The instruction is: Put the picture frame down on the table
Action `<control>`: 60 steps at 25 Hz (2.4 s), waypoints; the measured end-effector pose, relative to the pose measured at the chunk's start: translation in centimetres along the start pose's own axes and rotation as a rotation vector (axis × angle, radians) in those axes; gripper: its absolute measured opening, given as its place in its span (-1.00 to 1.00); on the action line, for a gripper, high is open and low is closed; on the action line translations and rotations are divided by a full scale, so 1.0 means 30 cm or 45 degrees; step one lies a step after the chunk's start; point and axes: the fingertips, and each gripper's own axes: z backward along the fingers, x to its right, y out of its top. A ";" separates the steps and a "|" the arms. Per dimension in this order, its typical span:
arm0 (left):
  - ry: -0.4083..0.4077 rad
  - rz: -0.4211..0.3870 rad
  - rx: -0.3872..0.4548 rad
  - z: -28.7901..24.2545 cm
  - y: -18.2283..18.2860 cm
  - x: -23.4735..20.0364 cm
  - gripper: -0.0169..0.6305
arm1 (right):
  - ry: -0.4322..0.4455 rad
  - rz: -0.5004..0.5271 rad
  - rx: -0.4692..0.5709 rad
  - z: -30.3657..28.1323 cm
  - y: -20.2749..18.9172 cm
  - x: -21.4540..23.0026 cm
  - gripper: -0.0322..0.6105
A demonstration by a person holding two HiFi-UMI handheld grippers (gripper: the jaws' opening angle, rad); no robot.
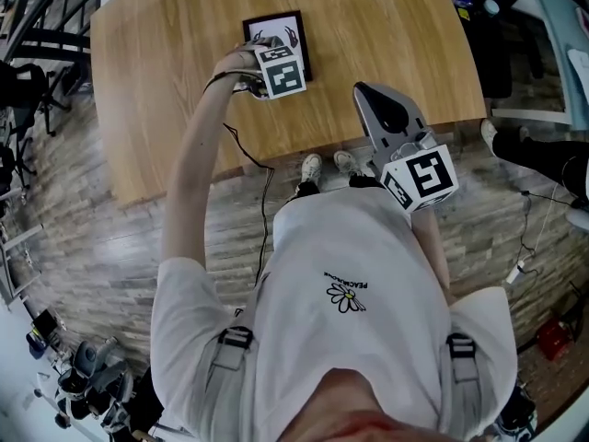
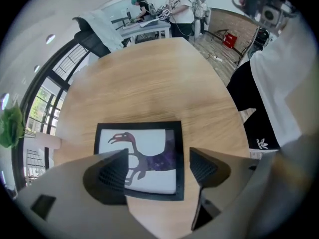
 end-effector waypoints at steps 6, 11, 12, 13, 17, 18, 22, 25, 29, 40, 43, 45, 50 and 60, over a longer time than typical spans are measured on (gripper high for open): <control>0.233 0.033 0.103 0.180 0.029 -0.072 0.21 | 0.005 0.075 0.037 -0.018 0.045 -0.020 -0.87; 0.412 0.025 0.190 0.356 0.037 -0.105 0.20 | 0.019 0.131 0.092 -0.050 0.092 -0.035 -0.87; 0.446 0.013 0.206 0.385 0.039 -0.099 0.20 | 0.024 0.136 0.096 -0.053 0.095 -0.040 -0.87; 0.477 0.010 0.221 0.414 0.041 -0.095 0.20 | 0.028 0.143 0.101 -0.055 0.098 -0.043 -0.87; 0.721 0.058 0.360 0.578 0.069 -0.123 -0.47 | 0.021 0.156 0.128 -0.062 0.120 -0.042 -0.87; 0.797 0.075 0.400 0.623 0.072 -0.133 -0.76 | 0.022 0.153 0.133 -0.066 0.125 -0.044 -0.87; 0.910 0.155 0.567 0.750 0.085 -0.096 -0.78 | 0.036 0.173 0.145 -0.073 0.139 -0.066 -0.87; 0.959 0.308 0.731 0.839 0.095 -0.064 -0.86 | 0.021 0.192 0.156 -0.065 0.151 -0.062 -0.87; 0.932 0.584 1.119 0.945 0.118 -0.007 -0.90 | -0.006 0.175 0.187 -0.058 0.156 -0.050 -0.87; 1.231 1.304 1.383 0.920 -0.050 0.157 -0.91 | -0.077 0.118 0.178 -0.046 0.128 -0.055 -0.87; 1.247 1.414 1.338 0.882 -0.075 0.182 -0.91 | -0.083 0.126 0.163 -0.048 0.111 -0.065 -0.87; 1.284 1.424 1.335 0.890 -0.075 0.191 -0.91 | -0.102 0.167 0.158 -0.047 0.109 -0.065 -0.87; 1.327 1.347 1.343 0.929 -0.043 0.196 -0.91 | -0.129 0.150 0.148 -0.045 0.095 -0.052 -0.87; 1.276 1.432 1.307 0.887 -0.059 0.195 -0.91 | -0.139 0.150 0.145 -0.044 0.087 -0.031 -0.87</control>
